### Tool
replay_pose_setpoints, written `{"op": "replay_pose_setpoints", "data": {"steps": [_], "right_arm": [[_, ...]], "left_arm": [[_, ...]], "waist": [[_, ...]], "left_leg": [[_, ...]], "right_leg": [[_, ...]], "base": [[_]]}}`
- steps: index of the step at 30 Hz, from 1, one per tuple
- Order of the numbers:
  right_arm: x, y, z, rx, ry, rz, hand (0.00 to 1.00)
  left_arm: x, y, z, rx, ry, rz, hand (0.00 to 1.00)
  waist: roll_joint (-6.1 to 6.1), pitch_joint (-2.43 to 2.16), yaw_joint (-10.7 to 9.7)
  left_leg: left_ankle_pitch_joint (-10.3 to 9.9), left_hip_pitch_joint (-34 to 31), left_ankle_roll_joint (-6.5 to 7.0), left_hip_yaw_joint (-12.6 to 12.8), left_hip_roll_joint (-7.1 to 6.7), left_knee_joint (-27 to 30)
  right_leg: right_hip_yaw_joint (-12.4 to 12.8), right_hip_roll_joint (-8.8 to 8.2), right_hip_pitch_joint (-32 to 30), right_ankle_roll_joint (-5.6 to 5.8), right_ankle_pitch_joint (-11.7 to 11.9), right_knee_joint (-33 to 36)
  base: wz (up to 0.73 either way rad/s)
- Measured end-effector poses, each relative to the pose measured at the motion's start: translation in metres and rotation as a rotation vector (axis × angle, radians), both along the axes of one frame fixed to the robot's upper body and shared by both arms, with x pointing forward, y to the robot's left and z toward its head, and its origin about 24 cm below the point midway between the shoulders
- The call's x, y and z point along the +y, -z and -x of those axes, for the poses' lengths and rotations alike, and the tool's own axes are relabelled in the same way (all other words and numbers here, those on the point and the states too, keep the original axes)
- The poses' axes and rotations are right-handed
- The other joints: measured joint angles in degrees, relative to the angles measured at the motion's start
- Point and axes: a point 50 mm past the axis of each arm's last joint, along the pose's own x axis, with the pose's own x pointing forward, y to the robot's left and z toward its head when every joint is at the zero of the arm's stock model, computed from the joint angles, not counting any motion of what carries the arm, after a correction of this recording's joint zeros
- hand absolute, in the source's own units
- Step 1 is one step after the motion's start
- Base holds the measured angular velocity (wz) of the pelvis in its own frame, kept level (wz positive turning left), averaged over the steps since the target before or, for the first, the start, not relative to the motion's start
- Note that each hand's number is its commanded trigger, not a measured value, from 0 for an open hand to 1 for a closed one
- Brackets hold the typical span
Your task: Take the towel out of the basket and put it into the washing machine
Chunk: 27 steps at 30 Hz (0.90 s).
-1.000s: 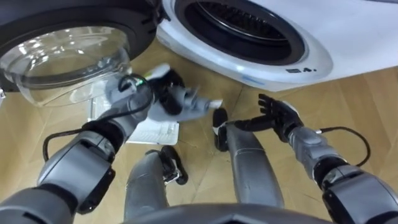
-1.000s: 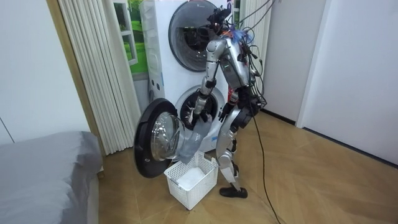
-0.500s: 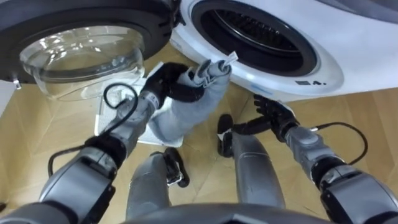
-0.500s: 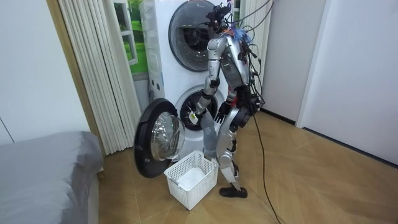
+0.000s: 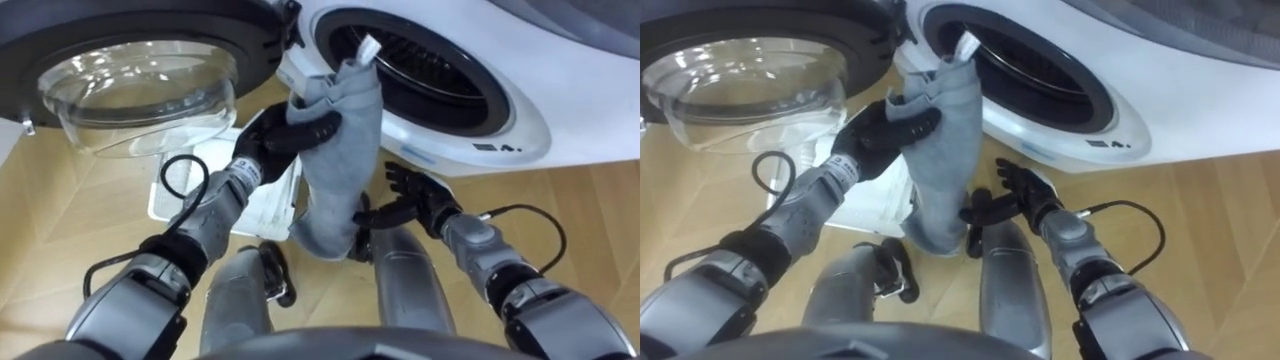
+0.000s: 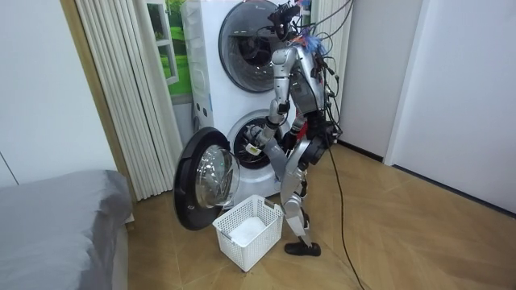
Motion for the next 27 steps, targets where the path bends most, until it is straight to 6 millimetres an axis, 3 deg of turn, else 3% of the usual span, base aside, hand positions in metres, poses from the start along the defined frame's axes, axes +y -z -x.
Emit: {"op": "replay_pose_setpoints", "data": {"steps": [12, 18, 26, 27], "right_arm": [[0.023, -0.006, 0.000, 0.005, -0.155, -0.164, 0.00], [0.029, -0.005, 0.004, 0.030, -0.223, -0.211, 0.00], [0.035, -0.004, 0.008, 0.084, -0.272, -0.257, 0.00], [0.036, -0.004, 0.008, 0.095, -0.281, -0.261, 0.82]], "left_arm": [[0.004, -0.014, -0.009, -0.045, -0.084, 0.216, 1.00], [0.000, -0.016, -0.007, -0.059, -0.059, 0.281, 1.00], [-0.008, -0.011, -0.001, -0.019, -0.021, 0.326, 1.00], [-0.009, -0.010, 0.000, -0.002, -0.028, 0.356, 1.00]], "waist": [[-0.15, -0.14, 1.75], [-0.51, -0.84, 1.60], [-0.68, -0.92, 1.51], [-0.71, -0.92, 1.54]], "left_leg": [[0.22, -0.45, -0.40, -0.41, 0.92, 0.57], [0.33, -0.24, -0.58, -0.46, 1.01, 0.48], [0.47, -0.36, -0.62, -1.01, 0.64, 0.28], [0.46, -0.43, -0.62, -0.93, 0.65, 0.28]], "right_leg": [[-0.15, 1.07, 0.26, -0.59, 0.97, -1.14], [-0.14, 1.32, 0.64, -0.73, 1.15, -1.54], [-0.72, 0.95, 0.87, -0.74, 1.25, -1.70], [-0.66, 0.97, 0.78, -0.74, 1.25, -1.74]], "base": [[-0.01], [0.00], [0.02], [0.00]]}}
